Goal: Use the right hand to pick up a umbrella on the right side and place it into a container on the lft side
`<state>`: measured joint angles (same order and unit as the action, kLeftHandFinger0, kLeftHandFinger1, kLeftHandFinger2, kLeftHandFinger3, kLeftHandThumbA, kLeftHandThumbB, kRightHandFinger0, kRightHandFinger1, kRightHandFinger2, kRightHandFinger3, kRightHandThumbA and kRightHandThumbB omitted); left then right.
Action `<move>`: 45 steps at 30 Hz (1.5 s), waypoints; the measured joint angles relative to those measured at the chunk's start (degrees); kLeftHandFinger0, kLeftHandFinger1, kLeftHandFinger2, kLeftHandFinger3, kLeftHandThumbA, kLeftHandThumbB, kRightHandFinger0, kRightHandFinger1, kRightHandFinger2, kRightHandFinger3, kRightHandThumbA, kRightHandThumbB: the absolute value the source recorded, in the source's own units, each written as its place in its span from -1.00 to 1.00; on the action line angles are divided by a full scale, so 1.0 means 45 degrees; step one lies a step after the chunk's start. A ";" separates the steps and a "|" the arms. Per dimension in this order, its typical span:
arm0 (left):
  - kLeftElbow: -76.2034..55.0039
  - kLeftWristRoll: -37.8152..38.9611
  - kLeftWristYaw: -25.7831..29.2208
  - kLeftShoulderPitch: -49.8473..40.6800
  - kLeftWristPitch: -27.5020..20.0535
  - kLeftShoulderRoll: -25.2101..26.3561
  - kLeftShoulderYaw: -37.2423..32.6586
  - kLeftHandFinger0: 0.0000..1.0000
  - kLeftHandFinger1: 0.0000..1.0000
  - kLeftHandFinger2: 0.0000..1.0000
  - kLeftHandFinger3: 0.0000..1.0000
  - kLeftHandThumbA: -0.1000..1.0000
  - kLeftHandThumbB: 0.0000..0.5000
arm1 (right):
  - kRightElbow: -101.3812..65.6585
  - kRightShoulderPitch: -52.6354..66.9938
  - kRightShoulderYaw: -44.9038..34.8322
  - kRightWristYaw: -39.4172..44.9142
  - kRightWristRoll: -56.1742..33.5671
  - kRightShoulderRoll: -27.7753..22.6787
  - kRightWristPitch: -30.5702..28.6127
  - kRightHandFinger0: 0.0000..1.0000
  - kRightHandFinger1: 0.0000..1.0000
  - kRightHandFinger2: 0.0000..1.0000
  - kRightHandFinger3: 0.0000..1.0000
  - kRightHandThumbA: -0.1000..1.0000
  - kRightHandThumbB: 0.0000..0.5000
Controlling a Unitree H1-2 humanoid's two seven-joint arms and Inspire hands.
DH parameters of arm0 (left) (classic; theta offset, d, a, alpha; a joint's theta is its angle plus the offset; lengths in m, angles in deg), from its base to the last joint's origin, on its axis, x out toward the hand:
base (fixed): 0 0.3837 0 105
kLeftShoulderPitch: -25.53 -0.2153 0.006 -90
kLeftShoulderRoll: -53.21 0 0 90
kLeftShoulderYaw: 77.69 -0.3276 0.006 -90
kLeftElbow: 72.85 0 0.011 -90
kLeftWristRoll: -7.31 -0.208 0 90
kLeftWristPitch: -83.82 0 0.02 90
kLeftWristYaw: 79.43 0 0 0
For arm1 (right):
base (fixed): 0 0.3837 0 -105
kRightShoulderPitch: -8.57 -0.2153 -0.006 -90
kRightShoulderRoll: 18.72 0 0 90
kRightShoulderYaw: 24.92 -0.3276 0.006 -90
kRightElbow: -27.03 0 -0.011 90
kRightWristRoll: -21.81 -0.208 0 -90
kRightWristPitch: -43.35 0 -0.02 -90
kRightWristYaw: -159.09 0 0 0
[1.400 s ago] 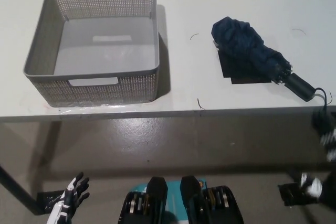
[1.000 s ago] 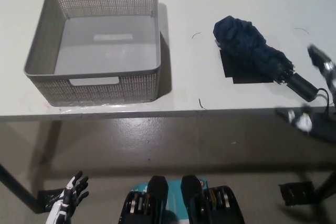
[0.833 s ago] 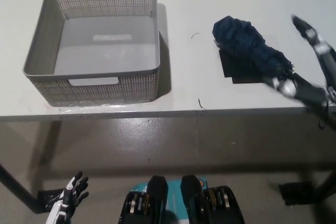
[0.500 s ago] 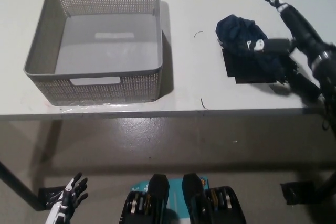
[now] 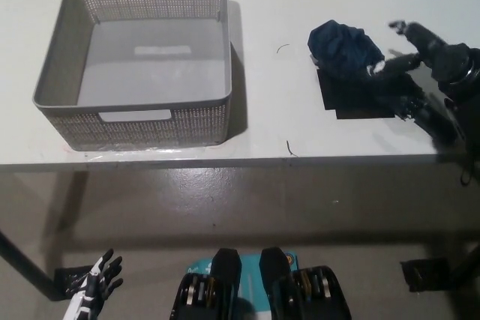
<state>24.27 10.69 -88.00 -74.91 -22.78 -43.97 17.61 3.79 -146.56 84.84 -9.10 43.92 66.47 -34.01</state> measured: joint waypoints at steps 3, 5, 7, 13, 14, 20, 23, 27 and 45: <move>-0.0025 0.0001 -0.0001 0.0006 0.0001 0.0014 0.0000 1.00 1.00 1.00 1.00 1.00 -0.24 | 0.1036 -0.0369 0.0161 -0.0078 0.0088 0.0030 -0.0241 1.00 1.00 1.00 1.00 1.00 0.79; -0.0032 0.0003 -0.0002 0.0010 0.0001 0.0032 0.0000 1.00 1.00 1.00 1.00 1.00 -0.25 | 0.1503 -0.0524 0.0322 -0.0174 0.0172 0.0094 -0.0361 1.00 1.00 1.00 1.00 1.00 0.83; -0.0035 0.0007 -0.0004 0.0022 0.0003 0.0046 -0.0001 1.00 1.00 1.00 1.00 1.00 -0.22 | 0.1708 -0.0539 0.0469 -0.0253 0.0219 0.0183 -0.0469 1.00 1.00 1.00 1.00 1.00 0.97; -0.0074 0.0066 -0.0007 0.0013 0.0020 0.0099 -0.0010 1.00 1.00 1.00 1.00 1.00 -0.09 | 0.2269 -0.0488 0.0975 -0.0452 0.0404 0.0776 -0.0780 1.00 1.00 1.00 1.00 0.95 1.00; -0.0080 0.0069 -0.0008 0.0013 0.0021 0.0110 -0.0010 1.00 1.00 1.00 1.00 1.00 -0.09 | 0.2326 -0.0484 0.0993 -0.0466 0.0415 0.0851 -0.0792 1.00 1.00 1.00 1.00 0.95 1.00; -0.0230 0.0092 -0.0013 0.0054 0.0039 0.0166 -0.0065 1.00 1.00 1.00 1.00 1.00 -0.11 | 0.2787 -0.0475 0.1225 -0.0746 0.0650 0.1315 -0.0863 1.00 1.00 1.00 1.00 0.97 1.00; -0.0265 0.0103 -0.0013 0.0112 0.0040 0.0171 -0.0111 1.00 1.00 1.00 1.00 1.00 -0.09 | 0.2918 -0.0466 0.1263 -0.1013 0.0735 0.1534 -0.0897 1.00 1.00 1.00 1.00 0.53 0.90; -0.0283 0.0121 -0.0018 0.0243 0.0039 0.0170 -0.0193 1.00 1.00 1.00 1.00 1.00 -0.02 | 0.3027 -0.0217 0.1383 -0.1735 0.0854 0.1733 -0.0908 0.21 0.32 0.41 1.00 -0.92 -0.23; -0.0489 0.0227 -0.0040 0.0252 0.0169 0.0255 -0.0184 1.00 1.00 1.00 1.00 1.00 -0.03 | 0.2959 0.1294 0.0631 -0.7717 0.1011 0.1581 -0.3776 -1.00 -0.54 0.54 0.44 -1.00 -0.32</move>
<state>22.07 11.71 -88.18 -73.78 -22.02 -42.82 16.78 17.11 -140.74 87.68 -43.82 48.47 73.58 -51.00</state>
